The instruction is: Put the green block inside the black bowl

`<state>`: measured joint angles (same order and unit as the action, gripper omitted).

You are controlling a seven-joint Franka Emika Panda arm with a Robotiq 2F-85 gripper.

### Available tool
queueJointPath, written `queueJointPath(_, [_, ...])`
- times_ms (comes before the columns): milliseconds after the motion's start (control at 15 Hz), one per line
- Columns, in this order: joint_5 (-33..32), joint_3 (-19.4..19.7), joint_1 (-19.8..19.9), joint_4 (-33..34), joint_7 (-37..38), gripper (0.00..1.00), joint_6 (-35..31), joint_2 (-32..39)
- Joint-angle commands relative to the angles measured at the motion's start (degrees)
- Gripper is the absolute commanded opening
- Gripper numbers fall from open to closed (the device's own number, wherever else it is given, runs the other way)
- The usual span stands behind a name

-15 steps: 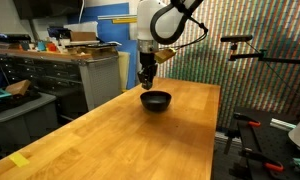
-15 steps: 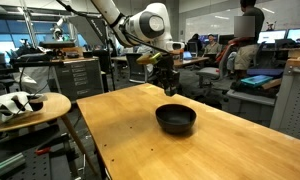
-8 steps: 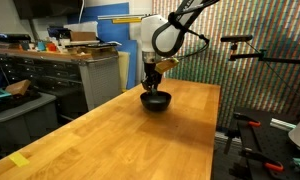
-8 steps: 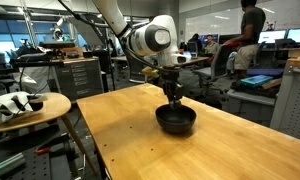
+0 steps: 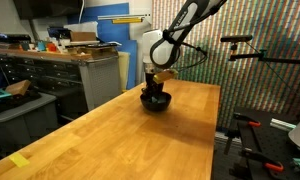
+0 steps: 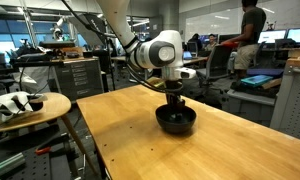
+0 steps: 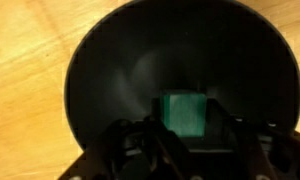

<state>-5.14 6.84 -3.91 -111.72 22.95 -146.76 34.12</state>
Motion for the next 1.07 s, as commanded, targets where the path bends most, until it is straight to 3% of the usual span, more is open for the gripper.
queueJointPath(0, [1.9, 1.0, -0.2, 0.6, 0.9, 0.81, 0.0, -0.4])
queueJointPath(133, [1.9, 1.5, -0.3, -0.9, 1.0, 0.98, 0.9, -2.6])
queueJointPath(200, [2.0, 1.6, -0.3, -1.4, 0.9, 1.00, 1.2, -3.5])
queueJointPath(533, [2.2, 1.2, 0.5, -4.8, -0.7, 1.00, 6.9, -11.2])
queueJointPath(867, [3.2, -0.4, 3.0, -5.8, -7.0, 1.00, 24.2, -19.7])
queueJointPath(933, [1.0, 0.2, 1.9, -3.6, -2.2, 1.00, 19.7, -14.8])
queueJointPath(1000, [1.4, -0.1, 2.4, -3.8, -3.8, 1.00, 22.1, -16.4])
